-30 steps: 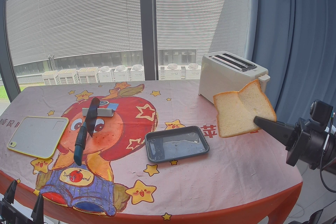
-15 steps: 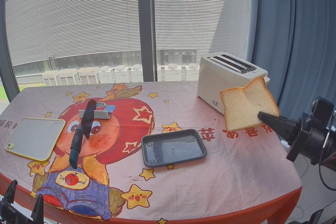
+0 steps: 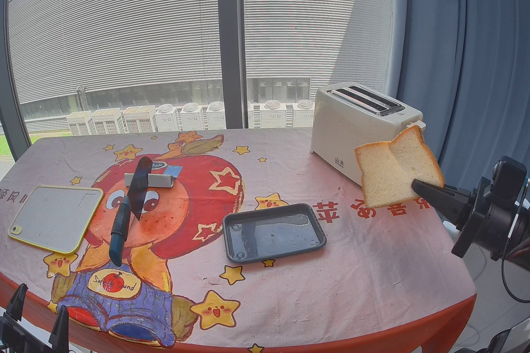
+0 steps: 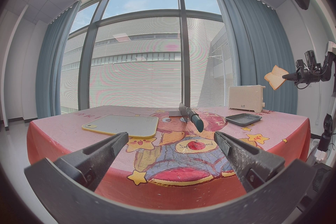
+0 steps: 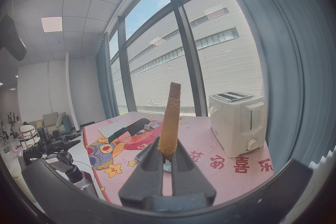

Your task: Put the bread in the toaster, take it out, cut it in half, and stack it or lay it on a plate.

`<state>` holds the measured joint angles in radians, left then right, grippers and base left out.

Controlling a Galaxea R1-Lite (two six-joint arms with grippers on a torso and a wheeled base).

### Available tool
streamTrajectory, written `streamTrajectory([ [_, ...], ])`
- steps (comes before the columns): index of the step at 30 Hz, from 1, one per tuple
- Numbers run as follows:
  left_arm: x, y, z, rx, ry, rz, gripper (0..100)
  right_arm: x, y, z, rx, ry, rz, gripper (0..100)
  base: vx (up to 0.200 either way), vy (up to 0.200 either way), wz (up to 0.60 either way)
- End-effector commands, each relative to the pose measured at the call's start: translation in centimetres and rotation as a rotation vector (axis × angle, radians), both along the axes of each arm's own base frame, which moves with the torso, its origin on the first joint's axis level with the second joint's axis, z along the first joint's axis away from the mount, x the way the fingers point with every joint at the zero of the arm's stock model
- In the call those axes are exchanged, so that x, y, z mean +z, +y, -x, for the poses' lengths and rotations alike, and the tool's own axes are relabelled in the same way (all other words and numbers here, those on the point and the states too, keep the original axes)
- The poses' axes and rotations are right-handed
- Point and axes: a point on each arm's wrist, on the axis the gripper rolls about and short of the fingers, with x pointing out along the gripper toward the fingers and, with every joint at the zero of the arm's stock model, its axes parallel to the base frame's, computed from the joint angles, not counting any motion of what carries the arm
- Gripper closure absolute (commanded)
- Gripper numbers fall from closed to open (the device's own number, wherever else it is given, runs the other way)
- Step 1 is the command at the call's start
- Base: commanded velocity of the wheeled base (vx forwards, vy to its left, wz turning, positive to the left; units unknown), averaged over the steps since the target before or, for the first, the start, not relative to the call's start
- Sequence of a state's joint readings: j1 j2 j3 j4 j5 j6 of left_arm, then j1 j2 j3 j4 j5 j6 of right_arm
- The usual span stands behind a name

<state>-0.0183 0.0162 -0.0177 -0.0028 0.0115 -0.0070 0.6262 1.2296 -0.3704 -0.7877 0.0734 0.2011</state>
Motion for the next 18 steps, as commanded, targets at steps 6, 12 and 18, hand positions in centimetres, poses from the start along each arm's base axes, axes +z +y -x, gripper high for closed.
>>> streamTrajectory([
  [6, -0.5, 0.0, 0.0, 0.001, 0.001, 0.001, 0, 0.2, -0.1, 0.2, 0.005, -0.018, 0.004, 100, 0.000, 0.000, 0.00],
  [12, -0.5, 0.0, 0.0, 0.001, 0.001, 0.001, 0, 0.2, -0.7, 0.1, -0.021, -0.081, 0.076, 100, 0.000, 0.000, 0.00],
  [18, -0.5, 0.0, 0.0, 0.001, 0.001, 0.001, 0, 0.0, -1.2, 0.5, -0.031, -0.105, 0.102, 100, 0.000, 0.000, 0.00],
])
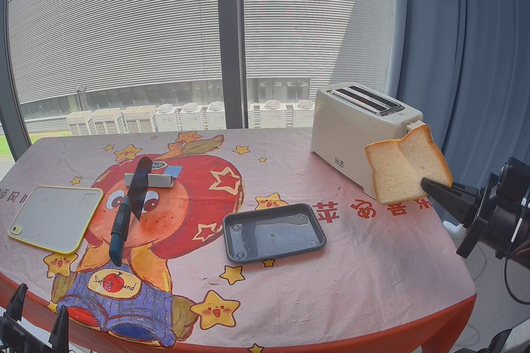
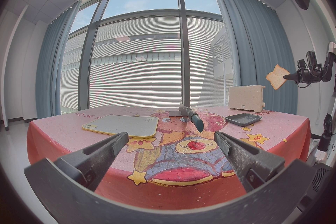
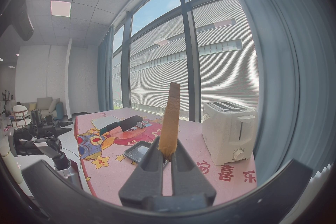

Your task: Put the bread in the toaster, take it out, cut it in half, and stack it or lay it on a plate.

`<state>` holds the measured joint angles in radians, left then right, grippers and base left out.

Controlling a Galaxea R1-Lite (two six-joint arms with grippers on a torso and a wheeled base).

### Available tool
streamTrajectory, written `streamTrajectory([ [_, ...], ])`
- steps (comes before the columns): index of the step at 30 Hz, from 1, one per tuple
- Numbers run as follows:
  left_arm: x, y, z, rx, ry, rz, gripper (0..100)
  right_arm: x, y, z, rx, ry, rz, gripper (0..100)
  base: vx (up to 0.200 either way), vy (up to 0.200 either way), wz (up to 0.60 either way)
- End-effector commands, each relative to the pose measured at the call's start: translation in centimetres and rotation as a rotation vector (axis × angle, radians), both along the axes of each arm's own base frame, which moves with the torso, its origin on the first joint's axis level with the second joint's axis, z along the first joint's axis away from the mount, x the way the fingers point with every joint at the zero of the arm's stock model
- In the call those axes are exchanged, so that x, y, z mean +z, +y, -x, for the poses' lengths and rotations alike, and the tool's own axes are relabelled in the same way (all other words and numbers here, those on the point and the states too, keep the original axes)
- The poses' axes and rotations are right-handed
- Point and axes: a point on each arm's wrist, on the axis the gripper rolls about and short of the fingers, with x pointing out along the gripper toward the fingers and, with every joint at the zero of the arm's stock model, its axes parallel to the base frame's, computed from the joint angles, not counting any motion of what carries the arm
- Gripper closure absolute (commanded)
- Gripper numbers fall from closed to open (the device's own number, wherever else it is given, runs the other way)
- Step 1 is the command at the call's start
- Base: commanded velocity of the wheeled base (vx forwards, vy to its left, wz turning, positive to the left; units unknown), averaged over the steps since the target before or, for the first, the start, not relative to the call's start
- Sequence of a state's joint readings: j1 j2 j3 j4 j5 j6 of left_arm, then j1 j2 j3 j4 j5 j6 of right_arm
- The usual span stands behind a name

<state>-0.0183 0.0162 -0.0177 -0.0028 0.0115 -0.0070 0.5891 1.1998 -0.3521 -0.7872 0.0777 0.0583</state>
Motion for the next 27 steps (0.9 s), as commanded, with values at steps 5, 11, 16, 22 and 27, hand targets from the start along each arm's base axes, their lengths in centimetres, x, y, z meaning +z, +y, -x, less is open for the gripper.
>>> streamTrajectory([
  [5, -0.5, 0.0, 0.0, 0.001, 0.001, 0.001, 0, -0.5, -1.6, 0.0, -0.075, -0.037, 0.063, 100, 0.000, 0.000, 0.00],
  [11, -0.5, 0.0, 0.0, 0.001, 0.001, 0.001, 0, -0.7, -3.1, -0.3, -0.098, -0.085, 0.130, 100, 0.000, 0.000, 0.00],
  [16, -0.5, 0.0, 0.0, 0.001, 0.001, 0.001, 0, -0.4, -3.6, -0.6, -0.110, -0.095, 0.126, 100, 0.000, 0.000, 0.00],
  [22, -0.5, 0.0, 0.0, 0.001, 0.001, 0.001, 0, -0.4, -3.6, -0.8, -0.110, -0.086, 0.122, 100, 0.000, 0.000, 0.00],
  [27, -0.5, 0.0, 0.0, 0.001, 0.001, -0.001, 0, 0.2, -3.5, -1.1, -0.112, -0.104, 0.111, 100, 0.000, 0.000, 0.00],
])
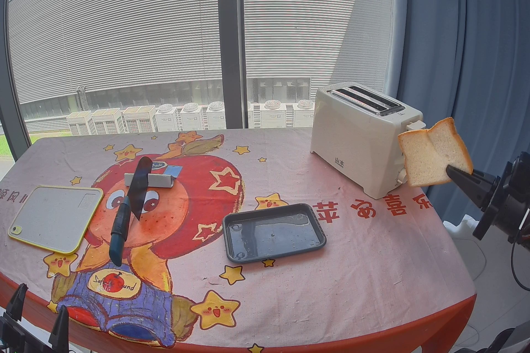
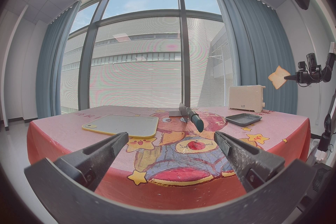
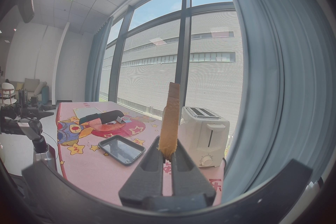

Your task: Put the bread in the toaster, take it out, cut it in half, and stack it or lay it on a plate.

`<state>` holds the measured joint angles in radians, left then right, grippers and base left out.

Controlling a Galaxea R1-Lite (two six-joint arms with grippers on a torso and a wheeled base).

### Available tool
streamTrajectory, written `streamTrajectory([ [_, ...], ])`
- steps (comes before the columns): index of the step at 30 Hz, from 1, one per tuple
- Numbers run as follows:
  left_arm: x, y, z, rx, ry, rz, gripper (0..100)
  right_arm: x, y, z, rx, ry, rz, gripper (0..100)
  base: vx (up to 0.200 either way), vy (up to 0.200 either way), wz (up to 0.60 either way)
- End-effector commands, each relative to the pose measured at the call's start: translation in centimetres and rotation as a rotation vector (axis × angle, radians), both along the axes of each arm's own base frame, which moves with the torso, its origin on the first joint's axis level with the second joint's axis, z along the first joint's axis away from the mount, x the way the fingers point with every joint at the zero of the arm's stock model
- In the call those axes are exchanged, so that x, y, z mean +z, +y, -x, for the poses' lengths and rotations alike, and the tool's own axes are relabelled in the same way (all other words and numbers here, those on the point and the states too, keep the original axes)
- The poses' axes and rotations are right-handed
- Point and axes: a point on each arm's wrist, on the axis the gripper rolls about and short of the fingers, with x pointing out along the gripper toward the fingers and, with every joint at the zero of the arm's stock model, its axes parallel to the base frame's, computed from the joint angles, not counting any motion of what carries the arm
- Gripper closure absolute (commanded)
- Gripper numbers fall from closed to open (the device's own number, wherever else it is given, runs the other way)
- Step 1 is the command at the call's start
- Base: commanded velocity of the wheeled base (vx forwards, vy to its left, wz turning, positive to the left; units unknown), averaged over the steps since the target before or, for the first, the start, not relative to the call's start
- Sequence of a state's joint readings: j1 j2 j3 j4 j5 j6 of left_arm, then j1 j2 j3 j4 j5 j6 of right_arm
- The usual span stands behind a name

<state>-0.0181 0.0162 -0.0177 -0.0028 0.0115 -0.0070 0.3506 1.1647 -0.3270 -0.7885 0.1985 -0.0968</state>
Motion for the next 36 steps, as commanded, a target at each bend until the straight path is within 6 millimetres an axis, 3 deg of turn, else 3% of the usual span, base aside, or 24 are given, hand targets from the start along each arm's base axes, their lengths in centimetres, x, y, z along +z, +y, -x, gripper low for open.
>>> streamTrajectory([
  [1, -0.5, 0.0, 0.0, 0.000, 0.001, 0.001, 0, 0.5, 0.1, -0.2, -0.002, -0.014, -0.009, 100, 0.000, 0.000, 0.00],
  [9, -0.5, 0.0, 0.0, 0.000, 0.001, 0.001, 0, 1.6, 0.2, -0.5, -0.003, -0.028, -0.063, 100, 0.000, 0.000, 0.00],
  [15, -0.5, 0.0, 0.0, 0.000, 0.001, 0.001, 0, 1.3, 0.1, -0.4, -0.003, -0.019, -0.053, 100, 0.000, 0.000, 0.00],
  [21, -0.5, 0.0, 0.0, 0.000, 0.001, 0.001, 0, 2.7, 0.0, -1.0, -0.023, -0.055, -0.079, 100, 0.000, 0.000, 0.00],
  [29, -0.5, 0.0, 0.0, 0.000, 0.001, -0.001, 0, 1.7, -0.6, -1.9, -0.075, -0.015, -0.059, 100, 0.000, 0.000, 0.00],
  [36, -0.5, 0.0, 0.0, 0.000, 0.001, 0.001, 0, 2.7, -0.9, -2.4, -0.105, -0.048, -0.067, 100, 0.000, 0.000, 0.00],
])
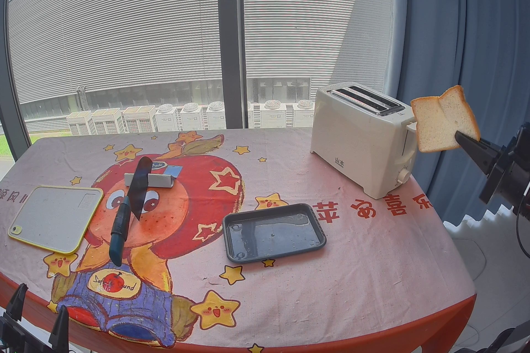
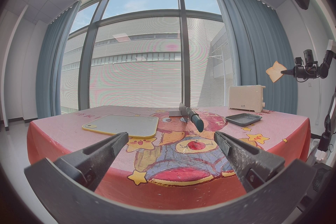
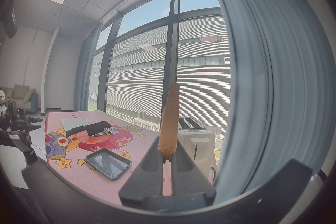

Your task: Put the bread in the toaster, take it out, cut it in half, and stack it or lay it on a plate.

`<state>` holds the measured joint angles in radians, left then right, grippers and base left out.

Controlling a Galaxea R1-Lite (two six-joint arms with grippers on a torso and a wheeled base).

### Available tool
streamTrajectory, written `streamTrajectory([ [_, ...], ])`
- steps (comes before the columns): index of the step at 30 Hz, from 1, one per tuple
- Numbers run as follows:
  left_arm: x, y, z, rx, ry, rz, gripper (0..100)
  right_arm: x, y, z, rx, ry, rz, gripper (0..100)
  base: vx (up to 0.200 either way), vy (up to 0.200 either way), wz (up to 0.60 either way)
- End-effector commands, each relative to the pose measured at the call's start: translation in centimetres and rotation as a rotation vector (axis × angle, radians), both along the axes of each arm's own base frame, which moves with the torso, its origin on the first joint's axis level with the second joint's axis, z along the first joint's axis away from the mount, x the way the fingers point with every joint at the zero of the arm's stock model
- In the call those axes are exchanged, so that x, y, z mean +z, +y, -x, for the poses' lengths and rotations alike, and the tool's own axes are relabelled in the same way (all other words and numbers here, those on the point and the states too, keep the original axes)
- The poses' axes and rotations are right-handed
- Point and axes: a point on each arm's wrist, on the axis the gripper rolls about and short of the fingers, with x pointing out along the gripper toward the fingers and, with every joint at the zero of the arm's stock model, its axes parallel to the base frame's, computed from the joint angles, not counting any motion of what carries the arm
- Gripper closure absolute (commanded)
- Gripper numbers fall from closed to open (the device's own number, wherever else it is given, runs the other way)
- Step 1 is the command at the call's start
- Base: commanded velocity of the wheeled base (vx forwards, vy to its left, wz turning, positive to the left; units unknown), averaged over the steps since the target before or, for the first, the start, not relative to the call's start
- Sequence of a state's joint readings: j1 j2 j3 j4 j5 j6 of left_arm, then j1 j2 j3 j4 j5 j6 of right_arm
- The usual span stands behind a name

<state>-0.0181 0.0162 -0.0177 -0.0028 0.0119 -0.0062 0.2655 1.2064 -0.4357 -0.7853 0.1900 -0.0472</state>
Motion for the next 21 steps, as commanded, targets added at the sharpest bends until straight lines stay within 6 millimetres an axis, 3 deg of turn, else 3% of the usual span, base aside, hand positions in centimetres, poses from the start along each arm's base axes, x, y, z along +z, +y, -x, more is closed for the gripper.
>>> streamTrajectory([
  [1, -0.5, 0.0, 0.0, 0.000, 0.001, 0.001, 0, 0.8, -0.2, -0.4, -0.014, -0.019, -0.006, 100, 0.000, 0.000, 0.00],
  [7, -0.5, 0.0, 0.0, 0.000, 0.001, 0.000, 0, 2.2, -0.3, -1.6, -0.035, -0.050, -0.021, 100, 0.000, 0.000, 0.00],
  [15, -0.5, 0.0, 0.0, 0.000, 0.001, 0.001, 0, 2.0, -0.2, -3.3, -0.047, -0.027, -0.015, 100, 0.000, 0.000, 0.00],
  [21, -0.5, 0.0, 0.0, 0.000, 0.001, 0.001, 0, 2.2, 0.1, -5.7, -0.058, -0.013, -0.012, 100, 0.000, 0.000, 0.00],
])
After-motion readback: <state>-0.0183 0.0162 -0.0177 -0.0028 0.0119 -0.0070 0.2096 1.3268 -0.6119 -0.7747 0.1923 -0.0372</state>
